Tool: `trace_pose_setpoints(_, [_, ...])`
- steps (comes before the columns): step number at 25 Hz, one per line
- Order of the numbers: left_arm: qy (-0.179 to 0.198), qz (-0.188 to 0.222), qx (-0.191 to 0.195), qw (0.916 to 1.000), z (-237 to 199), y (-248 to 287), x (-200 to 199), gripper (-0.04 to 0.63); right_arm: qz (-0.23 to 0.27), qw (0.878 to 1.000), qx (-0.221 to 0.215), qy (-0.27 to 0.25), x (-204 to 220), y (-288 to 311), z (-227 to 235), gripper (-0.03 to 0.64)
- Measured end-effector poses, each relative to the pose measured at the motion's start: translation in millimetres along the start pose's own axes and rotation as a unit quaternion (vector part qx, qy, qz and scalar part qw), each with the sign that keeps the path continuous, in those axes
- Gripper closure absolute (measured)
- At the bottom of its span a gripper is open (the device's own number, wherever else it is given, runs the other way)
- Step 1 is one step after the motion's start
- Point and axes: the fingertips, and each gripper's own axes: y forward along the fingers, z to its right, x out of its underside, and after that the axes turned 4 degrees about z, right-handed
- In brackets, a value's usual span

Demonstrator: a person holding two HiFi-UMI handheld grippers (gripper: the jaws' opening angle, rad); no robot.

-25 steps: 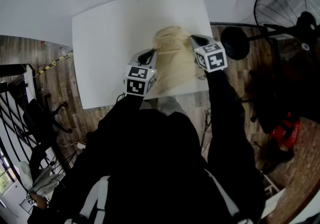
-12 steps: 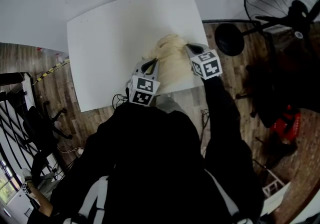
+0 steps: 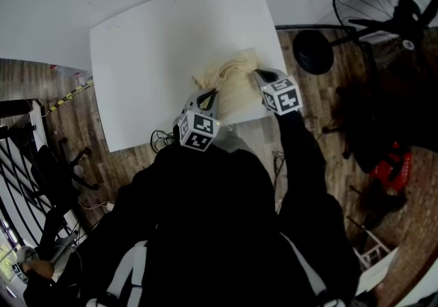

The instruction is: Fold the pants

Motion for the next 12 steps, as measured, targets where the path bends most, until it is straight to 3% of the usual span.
trace_pose_setpoints(12, [-0.013,-0.038,0.028,0.9988,31.1,5.3,28.8,0.584,-0.040,0.999,-0.006,0.005,42.8,-1.2,-3.5,0.612])
